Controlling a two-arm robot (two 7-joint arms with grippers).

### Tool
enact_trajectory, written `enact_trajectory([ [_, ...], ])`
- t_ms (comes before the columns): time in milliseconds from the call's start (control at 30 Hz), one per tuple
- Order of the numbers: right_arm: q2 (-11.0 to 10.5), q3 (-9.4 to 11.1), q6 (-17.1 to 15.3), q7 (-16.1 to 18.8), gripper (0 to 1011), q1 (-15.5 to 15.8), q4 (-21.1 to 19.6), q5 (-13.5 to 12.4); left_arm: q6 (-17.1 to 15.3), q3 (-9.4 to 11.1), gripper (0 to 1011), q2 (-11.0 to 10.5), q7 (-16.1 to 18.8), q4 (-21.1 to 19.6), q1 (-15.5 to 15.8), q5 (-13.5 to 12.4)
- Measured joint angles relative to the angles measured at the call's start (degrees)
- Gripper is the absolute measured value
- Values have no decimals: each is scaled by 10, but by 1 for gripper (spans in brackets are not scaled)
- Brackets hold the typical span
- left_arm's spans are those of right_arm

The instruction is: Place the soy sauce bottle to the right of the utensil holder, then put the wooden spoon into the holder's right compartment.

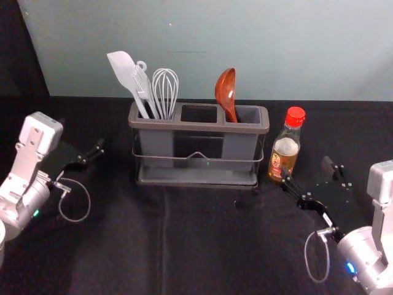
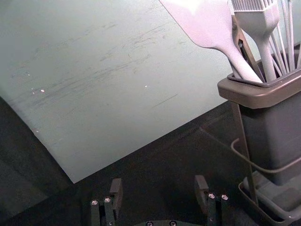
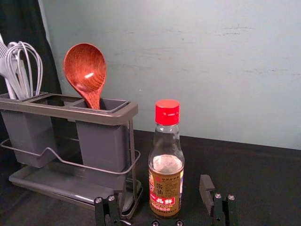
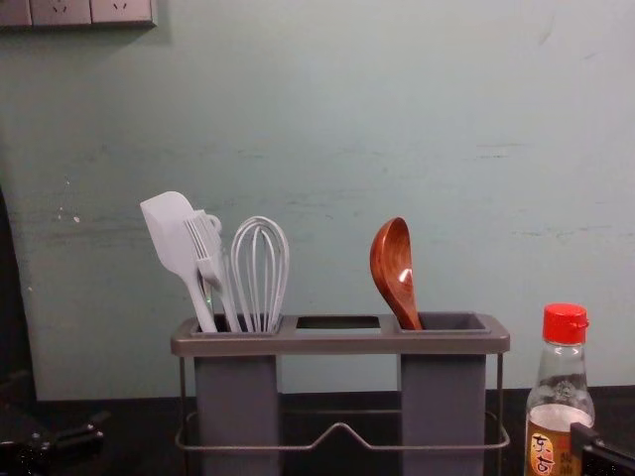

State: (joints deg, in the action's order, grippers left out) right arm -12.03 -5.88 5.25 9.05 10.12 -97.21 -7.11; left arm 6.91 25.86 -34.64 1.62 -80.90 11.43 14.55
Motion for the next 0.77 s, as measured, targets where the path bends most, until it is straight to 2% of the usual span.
enact_trajectory([
  [767,0,0,1,-1,1003,0,0,0,0,0,1005,0,0,0,0,0],
])
